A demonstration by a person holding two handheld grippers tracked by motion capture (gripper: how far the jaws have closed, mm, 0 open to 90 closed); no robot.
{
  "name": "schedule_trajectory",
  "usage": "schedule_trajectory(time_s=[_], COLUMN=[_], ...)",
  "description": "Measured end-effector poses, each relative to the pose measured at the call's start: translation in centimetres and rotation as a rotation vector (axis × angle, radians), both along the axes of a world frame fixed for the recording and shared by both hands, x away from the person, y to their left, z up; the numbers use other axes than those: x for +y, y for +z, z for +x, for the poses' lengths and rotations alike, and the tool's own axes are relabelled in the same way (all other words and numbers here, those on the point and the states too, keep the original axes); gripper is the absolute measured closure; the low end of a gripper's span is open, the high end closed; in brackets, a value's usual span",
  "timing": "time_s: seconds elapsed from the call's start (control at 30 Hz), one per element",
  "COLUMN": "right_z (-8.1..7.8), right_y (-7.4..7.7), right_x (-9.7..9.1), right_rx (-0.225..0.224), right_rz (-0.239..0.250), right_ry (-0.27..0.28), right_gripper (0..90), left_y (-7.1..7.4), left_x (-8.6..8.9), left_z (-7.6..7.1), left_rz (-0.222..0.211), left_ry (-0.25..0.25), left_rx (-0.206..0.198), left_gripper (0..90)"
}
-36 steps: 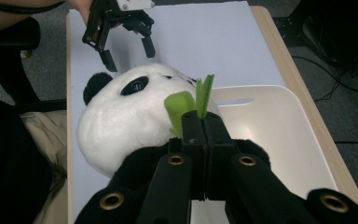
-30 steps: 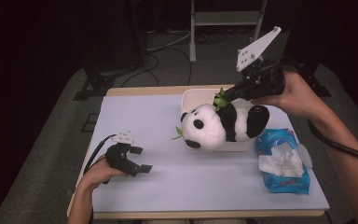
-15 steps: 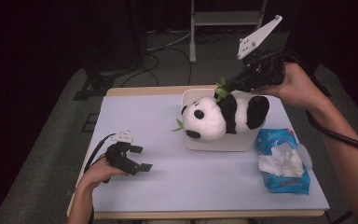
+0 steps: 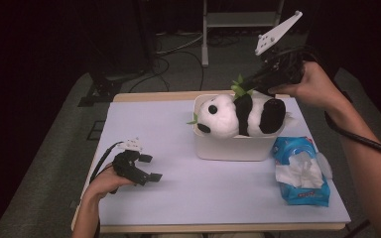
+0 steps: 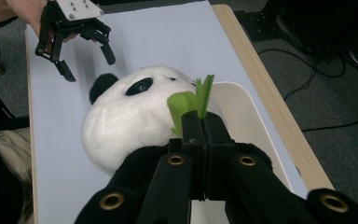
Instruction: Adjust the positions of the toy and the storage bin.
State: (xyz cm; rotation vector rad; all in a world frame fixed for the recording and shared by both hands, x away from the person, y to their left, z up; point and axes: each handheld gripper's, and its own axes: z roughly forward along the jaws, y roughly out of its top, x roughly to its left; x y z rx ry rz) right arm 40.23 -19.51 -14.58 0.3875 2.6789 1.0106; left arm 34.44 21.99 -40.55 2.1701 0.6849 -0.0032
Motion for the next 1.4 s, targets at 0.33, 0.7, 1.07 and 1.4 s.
schedule_trajectory(time_s=[0.33,0.7,1.07,1.4], right_z=[1.1,2.2,2.3,3.2], right_y=[-0.1,0.0,0.3,-0.2], right_x=[-0.3,-0.5,-0.8,-0.8], right_rx=[0.004,0.009,0.008,0.021], right_rz=[0.015,0.022,0.020,0.020], right_ry=[-0.009,-0.015,-0.022,-0.028], right_gripper=[89.0,89.0,89.0,89.0], left_y=[-0.5,-0.4,-0.4,-0.3], left_x=[-0.2,-0.7,-0.8,-0.6], left_z=[0.1,0.0,0.1,0.1], left_rz=[-0.007,-0.003,-0.001,-0.002], left_ry=[0.002,-0.018,-0.022,-0.017], left_rx=[0.017,0.014,0.012,0.012], left_gripper=[7.0,7.0,7.0,6.9])
